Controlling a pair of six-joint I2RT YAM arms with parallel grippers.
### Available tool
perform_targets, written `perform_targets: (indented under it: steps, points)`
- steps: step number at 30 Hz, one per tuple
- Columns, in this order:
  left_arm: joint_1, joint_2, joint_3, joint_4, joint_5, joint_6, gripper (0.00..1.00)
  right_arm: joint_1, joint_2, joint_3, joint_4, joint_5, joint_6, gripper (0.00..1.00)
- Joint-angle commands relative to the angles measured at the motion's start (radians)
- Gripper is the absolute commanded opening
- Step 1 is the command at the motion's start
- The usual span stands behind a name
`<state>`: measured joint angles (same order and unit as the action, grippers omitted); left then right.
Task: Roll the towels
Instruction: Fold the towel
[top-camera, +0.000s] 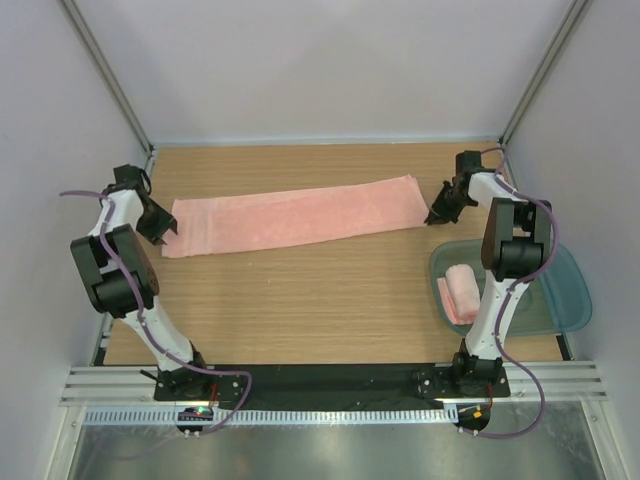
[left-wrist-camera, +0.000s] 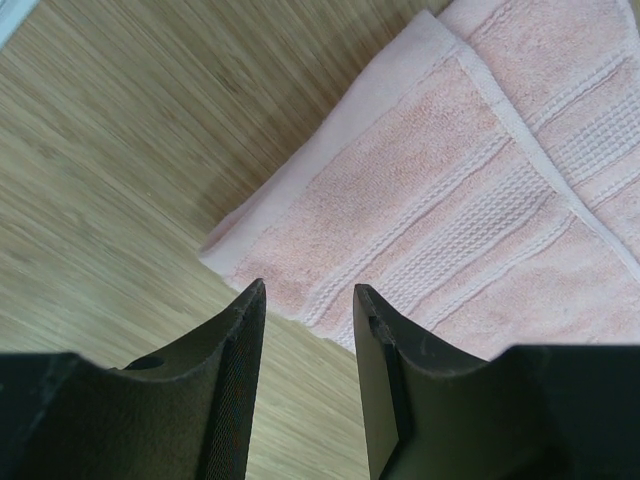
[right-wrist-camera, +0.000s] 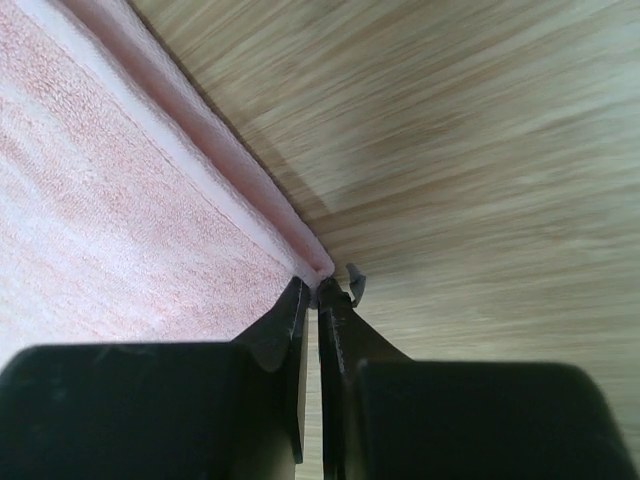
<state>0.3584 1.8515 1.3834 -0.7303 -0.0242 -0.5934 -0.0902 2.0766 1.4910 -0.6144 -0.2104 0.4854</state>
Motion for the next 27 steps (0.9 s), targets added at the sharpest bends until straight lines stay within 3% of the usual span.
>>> perform_targets:
  steps: [1,8,12,13,17,21,27]
  points:
    - [-0.054,-0.080,-0.021,-0.001,-0.016,0.006,0.41,-0.045,-0.062,0.073,-0.080,0.187,-0.040,0.01]
    - [-0.222,-0.187,-0.070,-0.032,0.074,-0.009,0.42,-0.083,-0.056,0.264,-0.226,0.364,-0.188,0.01]
    - [-0.231,-0.277,-0.121,-0.037,0.200,0.012,0.45,-0.072,-0.073,0.308,-0.216,0.225,-0.203,0.01]
    - [-0.233,-0.317,-0.142,-0.040,0.199,0.024,0.46,-0.062,-0.081,0.319,-0.203,0.125,-0.209,0.01]
    - [-0.237,-0.400,-0.234,-0.015,0.109,0.049,0.50,0.059,-0.119,0.374,-0.217,0.092,-0.272,0.01]
    - [-0.237,-0.437,-0.296,0.025,0.087,0.041,0.51,0.277,-0.133,0.455,-0.246,0.094,-0.324,0.01]
    - [-0.237,-0.488,-0.322,0.037,0.032,0.027,0.51,0.461,-0.113,0.574,-0.228,0.019,-0.263,0.01]
